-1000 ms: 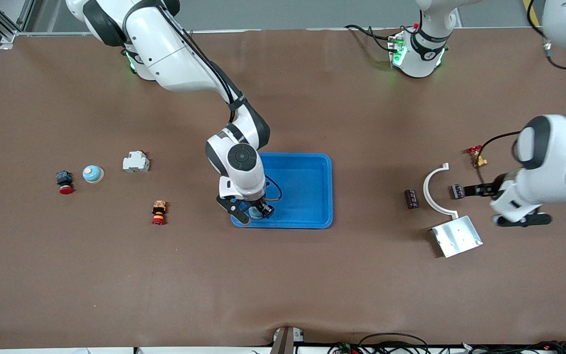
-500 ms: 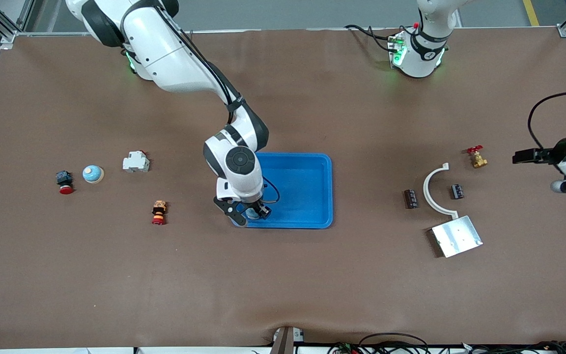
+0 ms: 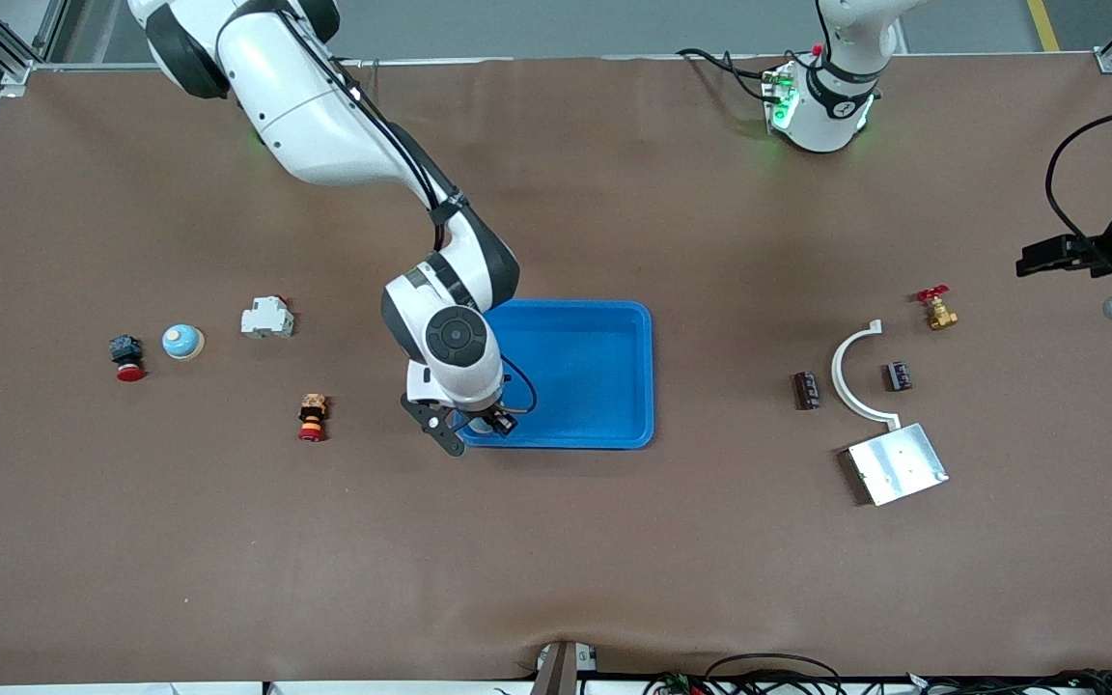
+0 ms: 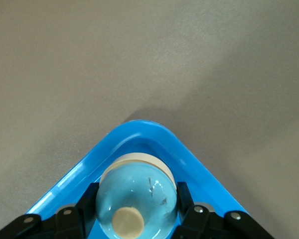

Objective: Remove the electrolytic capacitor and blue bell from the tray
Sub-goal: 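Carry the bell with the right gripper while the left gripper withdraws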

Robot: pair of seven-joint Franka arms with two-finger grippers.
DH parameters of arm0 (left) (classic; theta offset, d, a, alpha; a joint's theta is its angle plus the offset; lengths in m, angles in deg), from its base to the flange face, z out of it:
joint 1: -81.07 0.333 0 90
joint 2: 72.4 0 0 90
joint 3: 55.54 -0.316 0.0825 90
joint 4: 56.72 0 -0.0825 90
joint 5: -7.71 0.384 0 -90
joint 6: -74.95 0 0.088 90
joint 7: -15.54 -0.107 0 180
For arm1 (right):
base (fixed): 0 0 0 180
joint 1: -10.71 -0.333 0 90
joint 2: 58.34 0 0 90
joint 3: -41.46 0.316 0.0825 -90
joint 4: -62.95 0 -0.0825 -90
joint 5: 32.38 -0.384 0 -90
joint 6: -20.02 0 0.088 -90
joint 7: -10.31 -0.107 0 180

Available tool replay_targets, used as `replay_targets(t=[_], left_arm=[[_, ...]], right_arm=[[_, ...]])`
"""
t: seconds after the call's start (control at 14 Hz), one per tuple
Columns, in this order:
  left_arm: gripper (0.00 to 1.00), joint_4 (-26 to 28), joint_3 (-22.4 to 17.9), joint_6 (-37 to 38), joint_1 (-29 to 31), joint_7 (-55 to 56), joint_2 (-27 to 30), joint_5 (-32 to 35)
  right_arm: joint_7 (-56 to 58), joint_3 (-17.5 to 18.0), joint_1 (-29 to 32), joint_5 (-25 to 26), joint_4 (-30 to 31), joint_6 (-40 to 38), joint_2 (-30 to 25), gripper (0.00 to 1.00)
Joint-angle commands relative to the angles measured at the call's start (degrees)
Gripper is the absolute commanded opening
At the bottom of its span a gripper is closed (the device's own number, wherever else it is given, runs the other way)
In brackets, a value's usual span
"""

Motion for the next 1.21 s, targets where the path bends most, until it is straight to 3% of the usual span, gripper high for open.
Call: replay_targets(t=[0.0,0.36,0.64,1.0,1.14], left_arm=[[1.0,0.7,-3.2,1.1,-3.8,-0.5,2.7,-1.2],[1.0,-2.8,-10.6,1.2,-13.4,1.1,1.9,-1.2],[1.0,-6.8,-13.1,1.1,-17.2,4.6,0.8,-1.2],[1.0,-12.5,-14.4,1.1,-21.8,13.5,-1.2,-1.1],[1.0,-16.3,-12.7,1.1,-21.6,14.4,-2.9,-1.2]], right_arm=[[1.7,4.2,4.2,-0.1,-3.9,-5.7,-0.4,0.0],[11.5,7.1,10.1,-0.1,-5.1,-16.3,-4.0,0.0],[22.5,6.9,14.5,-0.1,-4.5,-24.2,-8.4,0.0],[36.4,6.6,20.9,0.2,6.0,-22.5,-16.5,0.0],[40.7,6.6,23.4,0.3,13.2,-17.3,-20.2,0.0]])
